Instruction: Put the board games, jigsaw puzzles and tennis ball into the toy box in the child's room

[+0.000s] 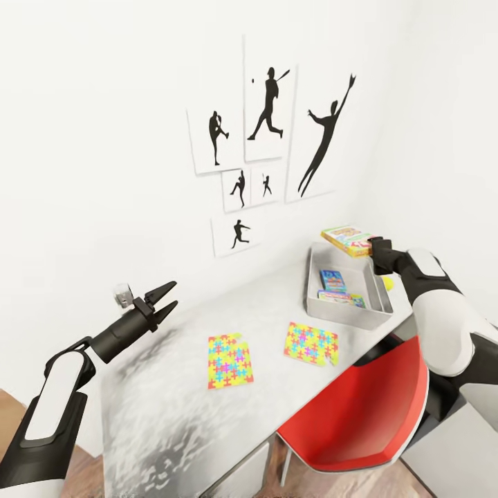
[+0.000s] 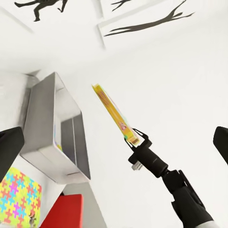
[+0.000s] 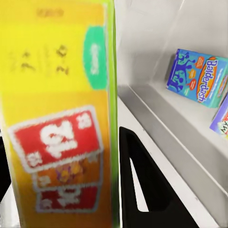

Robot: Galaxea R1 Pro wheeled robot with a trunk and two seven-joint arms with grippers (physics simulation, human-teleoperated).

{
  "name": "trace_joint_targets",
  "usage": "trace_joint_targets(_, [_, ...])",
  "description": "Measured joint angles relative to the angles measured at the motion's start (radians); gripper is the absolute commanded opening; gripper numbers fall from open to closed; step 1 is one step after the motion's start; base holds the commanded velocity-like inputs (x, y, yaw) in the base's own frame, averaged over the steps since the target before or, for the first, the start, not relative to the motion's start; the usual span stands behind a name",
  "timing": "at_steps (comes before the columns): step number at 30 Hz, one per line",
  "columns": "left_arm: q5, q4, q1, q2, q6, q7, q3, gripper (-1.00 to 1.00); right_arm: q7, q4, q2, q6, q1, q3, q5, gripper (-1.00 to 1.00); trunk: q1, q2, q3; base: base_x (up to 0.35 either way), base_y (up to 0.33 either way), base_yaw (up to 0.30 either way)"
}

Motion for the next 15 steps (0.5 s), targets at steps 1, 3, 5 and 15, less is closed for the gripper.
trace_joint_targets(1, [0.001, -0.001, 0.000, 0.000, 0.001, -0.001, 0.000, 1.00, 0.000, 0.000, 0.001, -0.007, -0.002, 0.000, 0.000, -1.00, 0.000, 0.000, -0.002, 0.000, 0.000, 0.095])
trace_joint_targets(3, [0.002, -0.003, 0.000, -0.001, 0.003, -0.002, 0.000, 1.00, 0.000, 0.001, 0.001, -0.013, -0.003, 0.000, -0.001, -1.00, 0.000, 0.000, -0.005, 0.000, 0.000, 0.096])
trace_joint_targets(5, [0.006, -0.012, 0.001, -0.001, 0.006, -0.015, 0.000, 1.00, 0.000, 0.001, 0.002, -0.022, -0.006, 0.000, -0.001, -1.00, 0.000, 0.000, -0.008, 0.000, 0.000, 0.097])
trace_joint_targets(15, [0.078, -0.038, 0.011, 0.001, 0.046, -0.102, -0.001, 1.00, 0.000, 0.002, -0.004, -0.036, -0.009, 0.000, 0.000, -1.00, 0.000, 0.000, -0.024, 0.000, 0.000, 0.099])
